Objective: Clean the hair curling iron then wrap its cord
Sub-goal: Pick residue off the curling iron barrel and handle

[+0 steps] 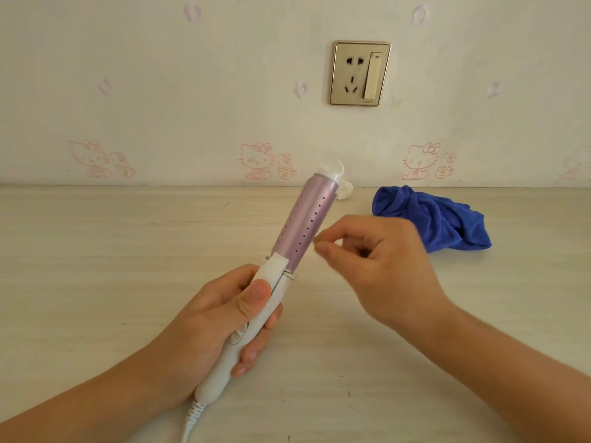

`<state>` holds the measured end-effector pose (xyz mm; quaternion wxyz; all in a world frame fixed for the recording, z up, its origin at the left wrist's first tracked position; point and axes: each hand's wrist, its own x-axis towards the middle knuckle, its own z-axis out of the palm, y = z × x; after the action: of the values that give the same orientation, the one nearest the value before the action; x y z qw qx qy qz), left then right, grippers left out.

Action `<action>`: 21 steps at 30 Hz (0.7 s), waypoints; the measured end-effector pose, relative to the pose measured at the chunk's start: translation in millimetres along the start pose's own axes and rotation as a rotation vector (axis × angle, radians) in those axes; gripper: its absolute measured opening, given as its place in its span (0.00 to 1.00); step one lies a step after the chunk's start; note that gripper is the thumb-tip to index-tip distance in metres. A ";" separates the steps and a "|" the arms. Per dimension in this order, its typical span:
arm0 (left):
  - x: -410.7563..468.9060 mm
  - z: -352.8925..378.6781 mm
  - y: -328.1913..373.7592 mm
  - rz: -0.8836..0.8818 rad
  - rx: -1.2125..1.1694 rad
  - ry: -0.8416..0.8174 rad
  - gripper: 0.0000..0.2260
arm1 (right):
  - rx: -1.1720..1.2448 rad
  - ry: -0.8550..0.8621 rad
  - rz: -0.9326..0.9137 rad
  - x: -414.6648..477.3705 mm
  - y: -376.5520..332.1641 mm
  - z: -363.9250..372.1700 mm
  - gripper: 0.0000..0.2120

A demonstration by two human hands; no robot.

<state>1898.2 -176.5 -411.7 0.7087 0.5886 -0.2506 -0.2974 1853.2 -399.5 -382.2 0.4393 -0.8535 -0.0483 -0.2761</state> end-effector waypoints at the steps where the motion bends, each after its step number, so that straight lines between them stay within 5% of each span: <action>1: 0.1 0.7 0.2 0.000 0.021 0.023 0.28 | -0.027 -0.040 0.001 -3.4 -1.2 4.6 0.06; 5: -0.5 3.4 1.1 -0.007 0.086 0.055 0.20 | -0.052 -0.072 0.007 -7.2 -0.6 8.2 0.06; 11: -2.3 5.6 2.3 -0.042 0.097 0.019 0.19 | 0.047 0.124 0.113 12.1 9.8 -12.8 0.08; 17: -3.8 3.6 1.9 -0.014 0.068 0.051 0.19 | -0.078 -0.087 -0.040 -14.8 0.5 17.8 0.06; 21: -1.8 4.9 -0.2 -0.026 0.059 0.035 0.18 | -0.033 0.038 0.048 5.1 10.7 1.4 0.06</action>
<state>1893.4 -178.6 -411.1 0.6913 0.6177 -0.2392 -0.2888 1861.5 -405.7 -388.0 0.4324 -0.8562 -0.0148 -0.2824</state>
